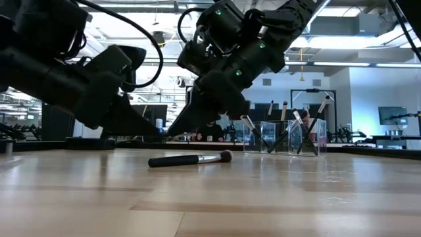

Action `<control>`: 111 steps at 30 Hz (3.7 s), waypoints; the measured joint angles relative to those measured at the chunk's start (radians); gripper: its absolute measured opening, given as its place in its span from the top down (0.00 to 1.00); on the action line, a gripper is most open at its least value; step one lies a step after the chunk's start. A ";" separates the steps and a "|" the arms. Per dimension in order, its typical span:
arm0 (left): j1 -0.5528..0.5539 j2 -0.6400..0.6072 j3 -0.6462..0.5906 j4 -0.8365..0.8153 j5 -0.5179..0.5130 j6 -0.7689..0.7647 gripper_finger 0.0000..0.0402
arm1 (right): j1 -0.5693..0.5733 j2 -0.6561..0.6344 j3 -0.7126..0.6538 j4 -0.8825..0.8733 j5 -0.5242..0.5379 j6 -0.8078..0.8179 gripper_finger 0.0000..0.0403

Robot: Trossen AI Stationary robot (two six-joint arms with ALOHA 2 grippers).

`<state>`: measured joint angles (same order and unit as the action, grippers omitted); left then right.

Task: Sort items
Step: Put the eyeshadow brush into the left side of the transparent organizer

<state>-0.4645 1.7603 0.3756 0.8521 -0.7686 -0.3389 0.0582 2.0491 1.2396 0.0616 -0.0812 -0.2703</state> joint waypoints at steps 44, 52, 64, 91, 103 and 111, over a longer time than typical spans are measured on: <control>-0.001 0.000 0.003 0.046 0.010 -0.005 0.81 | -0.005 -0.002 0.001 -0.064 0.086 -0.015 0.98; -0.001 0.000 0.005 0.055 -0.016 -0.004 0.75 | 0.034 -0.002 0.154 -0.464 0.375 -0.033 0.98; -0.001 0.000 0.005 0.055 0.018 -0.017 0.75 | 0.118 -0.004 0.508 -1.382 0.976 0.083 0.98; -0.005 0.000 0.005 0.070 0.055 -0.040 0.75 | -0.063 -0.338 0.208 -1.366 0.711 -0.169 0.98; -0.005 0.000 0.005 0.070 0.055 -0.032 0.75 | -0.115 -0.199 0.208 -1.271 0.756 -0.403 0.95; -0.005 0.000 0.005 0.070 0.055 -0.032 0.75 | -0.107 -0.181 0.208 -1.276 0.916 -0.411 0.95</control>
<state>-0.4694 1.7607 0.3805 0.9222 -0.7132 -0.3710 -0.0486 1.8684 1.4476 -1.2148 0.8344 -0.6815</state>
